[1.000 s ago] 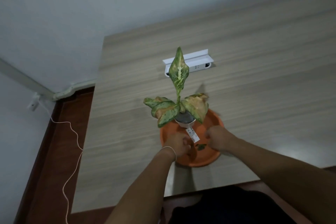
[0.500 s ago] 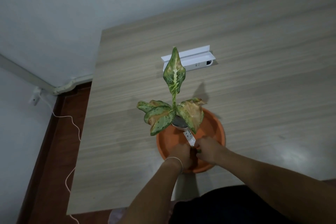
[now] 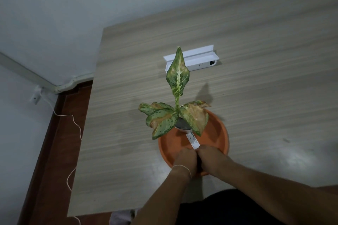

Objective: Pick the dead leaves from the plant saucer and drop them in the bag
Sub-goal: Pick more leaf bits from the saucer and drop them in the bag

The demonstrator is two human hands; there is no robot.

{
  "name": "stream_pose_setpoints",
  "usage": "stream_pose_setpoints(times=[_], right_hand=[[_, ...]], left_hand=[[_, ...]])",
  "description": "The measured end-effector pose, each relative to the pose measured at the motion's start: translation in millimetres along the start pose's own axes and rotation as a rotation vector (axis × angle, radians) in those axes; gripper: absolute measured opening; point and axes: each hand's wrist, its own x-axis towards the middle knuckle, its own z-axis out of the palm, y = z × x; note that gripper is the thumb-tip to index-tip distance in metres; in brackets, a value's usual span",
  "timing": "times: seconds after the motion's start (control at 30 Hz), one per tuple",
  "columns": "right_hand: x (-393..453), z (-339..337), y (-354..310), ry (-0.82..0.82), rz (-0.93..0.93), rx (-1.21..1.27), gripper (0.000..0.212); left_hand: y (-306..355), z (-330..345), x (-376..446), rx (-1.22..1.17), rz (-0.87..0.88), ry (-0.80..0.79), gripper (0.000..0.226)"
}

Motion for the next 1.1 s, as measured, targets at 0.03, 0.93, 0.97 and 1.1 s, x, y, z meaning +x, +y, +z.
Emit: stream_pose_setpoints(times=[0.03,0.93,0.97,1.1], right_hand=[[1.2,0.9,0.8,-0.005,-0.003,-0.008,0.029],[22.1,12.3,-174.8,0.173,-0.234,0.277,0.009],[22.4,17.1,-191.6,0.148,-0.260,0.270,0.009],[22.8,40.9,-262.9,0.036,-0.403,0.215,0.014]], left_hand=[[-1.0,0.6,0.1,-0.014,-0.011,0.004,0.024],[-164.0,-2.2,-134.1,-0.661,-0.566,0.474,0.013],[-178.6,3.0,-150.0,-0.676,-0.604,0.499,0.013],[-234.2,27.9,-218.9,-0.750,-0.751,0.596,0.013]])
